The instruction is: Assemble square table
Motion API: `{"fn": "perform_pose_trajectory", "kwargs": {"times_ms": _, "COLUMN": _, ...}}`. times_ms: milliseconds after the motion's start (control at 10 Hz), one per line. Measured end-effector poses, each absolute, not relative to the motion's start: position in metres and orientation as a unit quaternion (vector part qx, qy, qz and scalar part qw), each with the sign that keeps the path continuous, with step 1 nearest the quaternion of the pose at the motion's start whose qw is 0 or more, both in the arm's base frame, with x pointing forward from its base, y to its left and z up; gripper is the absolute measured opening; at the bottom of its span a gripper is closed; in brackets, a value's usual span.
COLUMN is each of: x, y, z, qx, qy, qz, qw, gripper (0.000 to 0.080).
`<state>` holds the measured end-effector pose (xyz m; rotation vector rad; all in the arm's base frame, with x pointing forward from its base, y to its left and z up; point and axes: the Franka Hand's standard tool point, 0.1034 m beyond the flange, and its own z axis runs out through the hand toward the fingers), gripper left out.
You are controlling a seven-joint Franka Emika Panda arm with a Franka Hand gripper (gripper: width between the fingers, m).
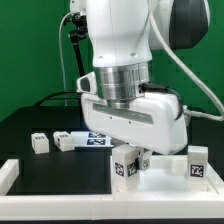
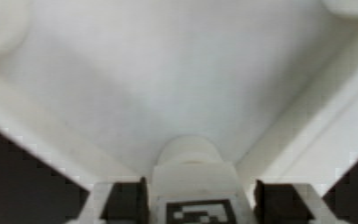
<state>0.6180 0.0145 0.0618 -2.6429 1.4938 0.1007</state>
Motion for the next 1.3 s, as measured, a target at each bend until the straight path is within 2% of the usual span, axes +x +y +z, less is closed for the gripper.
{"fn": "perform_pose_trajectory", "kwargs": {"times_ms": 100, "x": 0.619, "y": 0.020, "z": 0.060, "qx": -0.819, "qy": 0.569, "qz": 0.038, "qw": 0.066, "gripper": 0.0288}}
{"fn": "perform_pose_trajectory", "kwargs": {"times_ms": 200, "x": 0.621, "y": 0.024, "z": 0.059, "qx": -0.782, "qy": 0.618, "qz": 0.043, "qw": 0.069, "gripper": 0.0288}}
{"fn": "perform_pose_trajectory", "kwargs": {"times_ms": 300, "x": 0.625, "y": 0.026, "z": 0.058, "qx": -0.730, "qy": 0.679, "qz": 0.043, "qw": 0.063, "gripper": 0.0288}}
{"fn": "perform_pose_trajectory", "kwargs": {"times_ms": 500, "x": 0.625, "y": 0.025, "z": 0.058, "qx": -0.722, "qy": 0.688, "qz": 0.041, "qw": 0.062, "gripper": 0.0288}}
{"fn": "perform_pose_trajectory", "kwargs": {"times_ms": 700, "x": 0.625, "y": 0.025, "z": 0.058, "qx": -0.733, "qy": 0.676, "qz": 0.041, "qw": 0.062, "gripper": 0.0537}}
{"fn": "perform_pose_trajectory", "kwargs": {"times_ms": 800, "x": 0.620, "y": 0.021, "z": 0.060, "qx": -0.789, "qy": 0.610, "qz": 0.034, "qw": 0.065, "gripper": 0.0537}}
{"fn": "perform_pose_trajectory", "kwargs": {"times_ms": 900, "x": 0.614, "y": 0.016, "z": 0.064, "qx": -0.842, "qy": 0.535, "qz": 0.017, "qw": 0.069, "gripper": 0.0631}}
{"fn": "perform_pose_trajectory", "kwargs": {"times_ms": 1000, "x": 0.610, "y": 0.014, "z": 0.066, "qx": -0.890, "qy": 0.450, "qz": 0.001, "qw": 0.065, "gripper": 0.0644}}
{"fn": "perform_pose_trajectory", "kwargs": {"times_ms": 1200, "x": 0.610, "y": 0.013, "z": 0.064, "qx": -0.910, "qy": 0.410, "qz": -0.001, "qw": 0.065, "gripper": 0.0648}}
{"fn": "perform_pose_trajectory", "kwargs": {"times_ms": 1300, "x": 0.610, "y": 0.012, "z": 0.064, "qx": -0.942, "qy": 0.331, "qz": -0.006, "qw": 0.060, "gripper": 0.0649}}
